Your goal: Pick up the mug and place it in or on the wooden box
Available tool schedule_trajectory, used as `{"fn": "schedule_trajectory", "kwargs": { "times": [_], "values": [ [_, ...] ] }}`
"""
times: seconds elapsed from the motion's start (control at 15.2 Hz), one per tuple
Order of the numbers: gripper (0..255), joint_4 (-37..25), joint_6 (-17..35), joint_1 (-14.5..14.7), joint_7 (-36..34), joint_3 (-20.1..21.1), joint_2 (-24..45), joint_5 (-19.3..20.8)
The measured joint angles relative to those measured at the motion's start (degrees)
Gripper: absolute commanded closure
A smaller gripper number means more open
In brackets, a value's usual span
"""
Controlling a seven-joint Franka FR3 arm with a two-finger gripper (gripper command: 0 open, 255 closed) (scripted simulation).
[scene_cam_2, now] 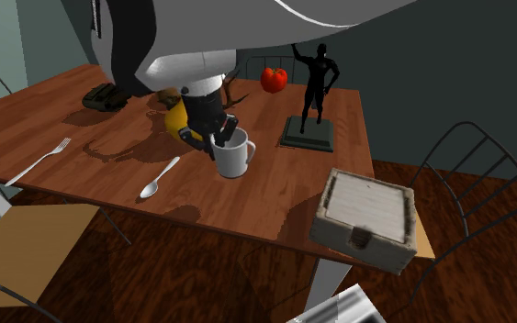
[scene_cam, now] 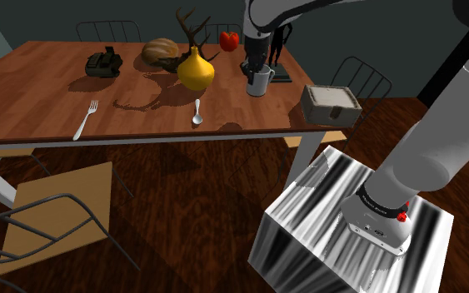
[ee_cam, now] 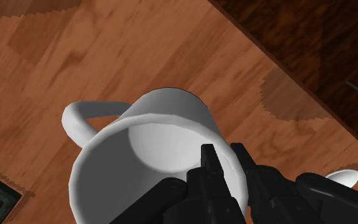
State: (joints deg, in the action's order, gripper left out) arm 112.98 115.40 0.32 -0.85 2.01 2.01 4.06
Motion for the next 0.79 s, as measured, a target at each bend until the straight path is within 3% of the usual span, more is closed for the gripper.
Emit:
{"fn": "schedule_trajectory", "kwargs": {
  "times": [0.79],
  "values": [
    [255, -7.26, -8.84, 0.03, 0.6, 0.04, -1.61, -0.29]
  ]
}}
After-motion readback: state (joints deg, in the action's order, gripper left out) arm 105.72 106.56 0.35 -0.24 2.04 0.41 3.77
